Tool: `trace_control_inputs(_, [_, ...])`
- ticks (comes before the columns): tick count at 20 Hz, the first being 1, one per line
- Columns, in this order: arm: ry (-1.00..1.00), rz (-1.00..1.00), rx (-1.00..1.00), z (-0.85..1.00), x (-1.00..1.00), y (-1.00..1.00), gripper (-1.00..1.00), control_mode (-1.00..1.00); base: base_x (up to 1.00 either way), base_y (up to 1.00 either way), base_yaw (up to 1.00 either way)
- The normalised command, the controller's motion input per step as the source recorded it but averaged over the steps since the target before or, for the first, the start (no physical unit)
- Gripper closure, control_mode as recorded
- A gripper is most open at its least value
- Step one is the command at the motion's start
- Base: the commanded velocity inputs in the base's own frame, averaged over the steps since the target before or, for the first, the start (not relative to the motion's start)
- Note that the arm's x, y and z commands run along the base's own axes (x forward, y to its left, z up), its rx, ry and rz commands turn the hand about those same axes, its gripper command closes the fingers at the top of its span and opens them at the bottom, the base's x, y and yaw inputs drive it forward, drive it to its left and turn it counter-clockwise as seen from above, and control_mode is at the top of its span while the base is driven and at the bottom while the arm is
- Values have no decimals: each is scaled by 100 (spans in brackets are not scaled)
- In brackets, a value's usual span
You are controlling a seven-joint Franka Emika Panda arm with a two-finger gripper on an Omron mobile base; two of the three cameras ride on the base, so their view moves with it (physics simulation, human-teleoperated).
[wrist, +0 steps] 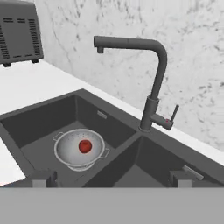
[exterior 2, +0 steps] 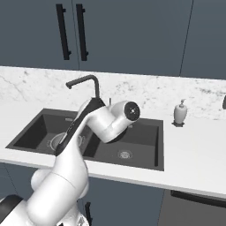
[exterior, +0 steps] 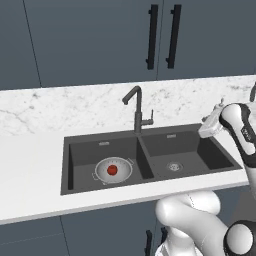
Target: Put the colander in the sink, put the apple in the colander, and turn on the sink faucet and pour water over the colander.
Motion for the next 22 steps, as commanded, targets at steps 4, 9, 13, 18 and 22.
trace_control_inputs(4, [-23,1,0,-16,47,0,-100,-100,0,0,0])
trace_control_inputs(9, [-15,1,0,-3,42,-1,-100,-100,0,0,0])
trace_control_inputs(13, [0,0,0,-7,63,-6,-100,-100,0,0,0])
trace_control_inputs(18, [0,0,0,-12,51,-6,-100,-100,0,0,0])
trace_control_inputs(22, [0,0,0,-20,54,-6,-100,-100,0,0,0])
